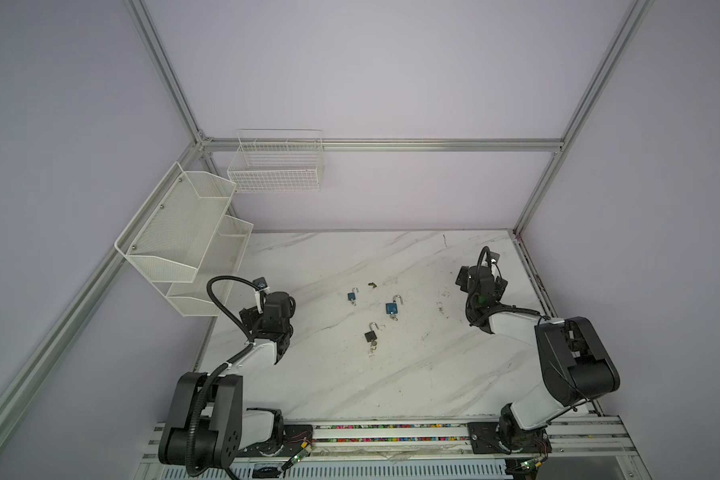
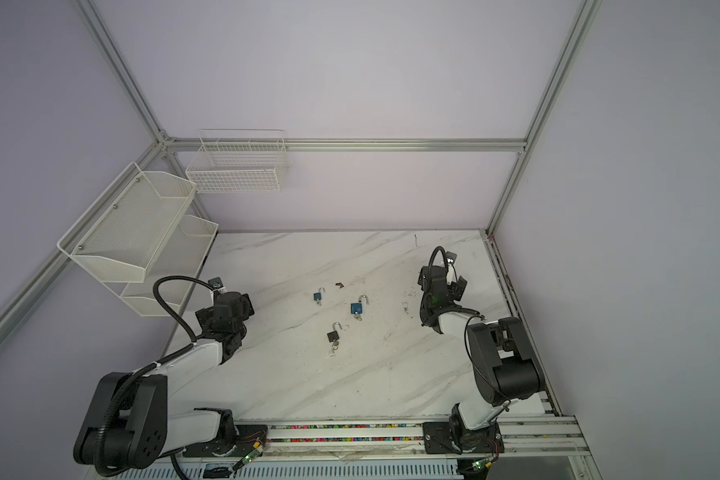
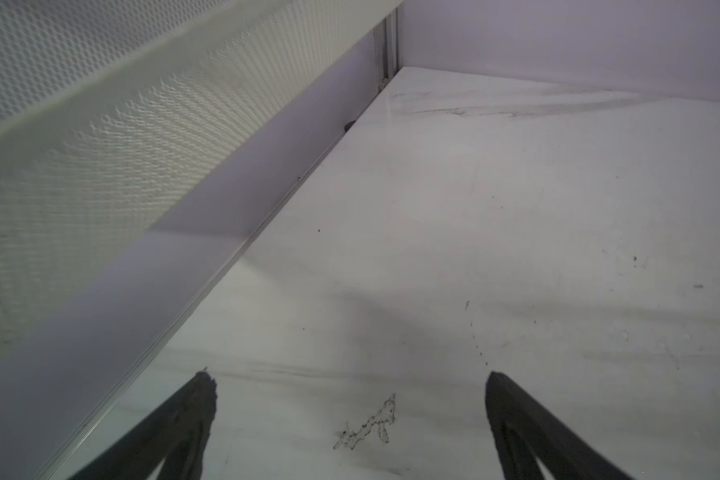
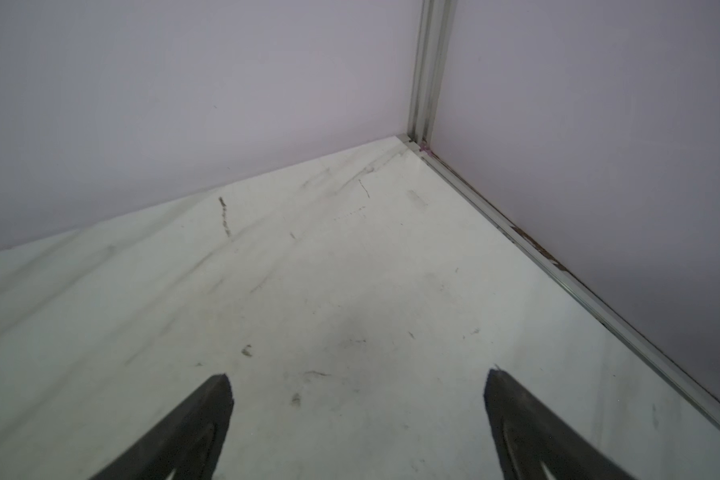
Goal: Unlock with the key
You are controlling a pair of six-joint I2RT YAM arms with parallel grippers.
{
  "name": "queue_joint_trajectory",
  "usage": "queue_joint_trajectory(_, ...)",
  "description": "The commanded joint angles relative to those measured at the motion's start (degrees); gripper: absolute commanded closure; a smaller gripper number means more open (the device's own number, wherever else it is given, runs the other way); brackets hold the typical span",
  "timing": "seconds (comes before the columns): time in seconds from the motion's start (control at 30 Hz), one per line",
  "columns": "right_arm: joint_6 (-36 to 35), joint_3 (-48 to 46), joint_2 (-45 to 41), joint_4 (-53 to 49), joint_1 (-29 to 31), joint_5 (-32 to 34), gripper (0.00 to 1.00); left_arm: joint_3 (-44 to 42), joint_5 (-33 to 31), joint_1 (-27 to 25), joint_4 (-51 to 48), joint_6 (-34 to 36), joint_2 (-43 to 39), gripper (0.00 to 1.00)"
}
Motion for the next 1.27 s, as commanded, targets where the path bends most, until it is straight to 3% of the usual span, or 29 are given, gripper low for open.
queue_joint_trajectory(0.0,-3.78,-4.61,1.47,20.17,-4.36,-7.05,0.03,-6.07,7.75,0.32,29.18,8.17,2.62,0.00)
queue_joint_trajectory(0.07,-6.49,-6.62,3.91,27.89,-5.21,-10.80,0.03,-7.51,9.91,0.42,35.86,8.62,7.11,0.00)
queue_joint_trajectory(0.17,-10.79,-7.69,5.36,30.97,-5.47,-20.28,0.03,-9.48,17.63,0.43,45.61,11.84,13.53,0.00)
queue_joint_trajectory(0.23,-13.79,-13.73,6.58,42.93,-5.43,-27.01,0.03,-10.54,20.61,0.30,52.75,14.57,16.87,0.00)
queue_joint_trajectory(0.27,-14.23,-16.04,8.13,49.41,-5.47,-28.99,0.03,-10.30,20.07,0.34,50.87,14.00,15.94,0.00)
queue_joint_trajectory(0.3,-14.03,-17.03,9.03,52.69,-5.45,-28.66,0.03,-9.40,18.41,0.45,47.50,12.59,14.85,0.00)
queue_joint_trajectory(0.37,-12.29,-11.57,8.06,39.08,-5.47,-25.31,0.03,-4.67,14.51,0.54,38.60,10.86,15.02,0.00)
queue_joint_trajectory(0.4,-11.80,-10.82,8.42,38.56,-5.80,-25.10,0.03,-1.78,13.09,0.75,33.15,10.13,15.50,0.00)
queue_joint_trajectory(0.47,-11.72,-11.52,8.47,40.14,-6.00,-22.93,0.02,-1.78,15.99,3.03,29.31,7.17,13.42,0.00)
queue_joint_trajectory(0.63,-11.76,-11.85,8.13,40.50,-5.99,-23.01,0.02,-3.08,16.13,3.07,33.67,8.21,14.38,0.00)
queue_joint_trajectory(1.23,-12.22,-11.77,8.14,40.24,-5.92,-24.57,0.03,-2.96,16.13,3.07,33.26,8.20,14.27,0.00)
